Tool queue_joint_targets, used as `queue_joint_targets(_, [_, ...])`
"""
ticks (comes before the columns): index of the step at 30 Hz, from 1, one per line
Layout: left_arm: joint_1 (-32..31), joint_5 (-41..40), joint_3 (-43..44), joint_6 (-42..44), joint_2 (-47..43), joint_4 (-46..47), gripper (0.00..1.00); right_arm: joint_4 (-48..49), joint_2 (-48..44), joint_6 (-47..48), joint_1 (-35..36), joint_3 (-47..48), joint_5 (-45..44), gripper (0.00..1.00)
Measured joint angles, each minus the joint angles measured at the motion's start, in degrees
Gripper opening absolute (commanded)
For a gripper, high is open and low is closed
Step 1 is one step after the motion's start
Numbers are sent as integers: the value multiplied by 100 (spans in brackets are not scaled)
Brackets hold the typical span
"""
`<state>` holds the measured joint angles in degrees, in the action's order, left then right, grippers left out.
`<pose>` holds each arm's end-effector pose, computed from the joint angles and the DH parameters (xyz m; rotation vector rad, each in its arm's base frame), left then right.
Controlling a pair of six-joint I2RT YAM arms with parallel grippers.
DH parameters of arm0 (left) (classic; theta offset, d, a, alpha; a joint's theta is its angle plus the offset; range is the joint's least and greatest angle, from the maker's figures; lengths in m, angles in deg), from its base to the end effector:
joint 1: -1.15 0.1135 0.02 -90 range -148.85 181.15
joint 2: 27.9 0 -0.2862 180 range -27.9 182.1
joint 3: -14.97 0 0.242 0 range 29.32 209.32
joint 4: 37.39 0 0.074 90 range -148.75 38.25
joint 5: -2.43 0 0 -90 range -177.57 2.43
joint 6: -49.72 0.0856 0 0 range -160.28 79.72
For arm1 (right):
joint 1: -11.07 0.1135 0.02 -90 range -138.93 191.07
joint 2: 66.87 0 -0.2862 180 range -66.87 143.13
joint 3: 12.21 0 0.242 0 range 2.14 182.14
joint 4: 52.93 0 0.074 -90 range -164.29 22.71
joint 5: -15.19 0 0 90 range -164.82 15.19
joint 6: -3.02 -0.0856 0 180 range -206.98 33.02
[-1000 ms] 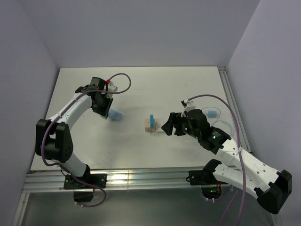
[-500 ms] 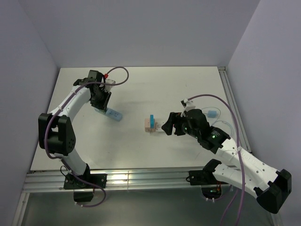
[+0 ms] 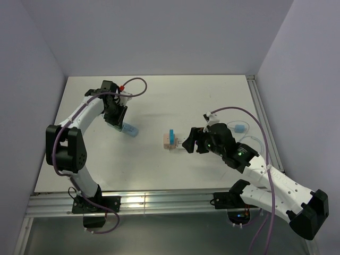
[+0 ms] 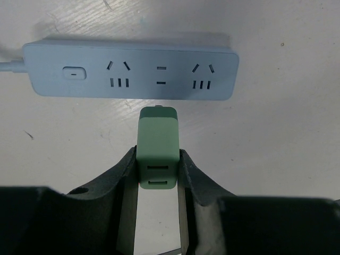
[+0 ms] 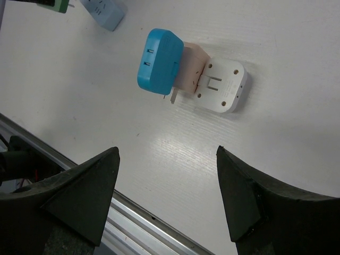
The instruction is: Insert the plug
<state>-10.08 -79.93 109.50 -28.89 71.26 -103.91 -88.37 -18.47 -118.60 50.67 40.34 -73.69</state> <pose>0.3490 -0.0809 0.2262 0.5810 2.7462 -0.1868 0.1590 0.1337 0.2621 -0.1660 2.2052 0.7418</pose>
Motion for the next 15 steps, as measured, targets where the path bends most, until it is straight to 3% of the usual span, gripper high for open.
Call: queue_joint_targets(15, [0, 177, 136, -9, 385, 79, 0, 13, 76, 0, -13, -2, 0, 80])
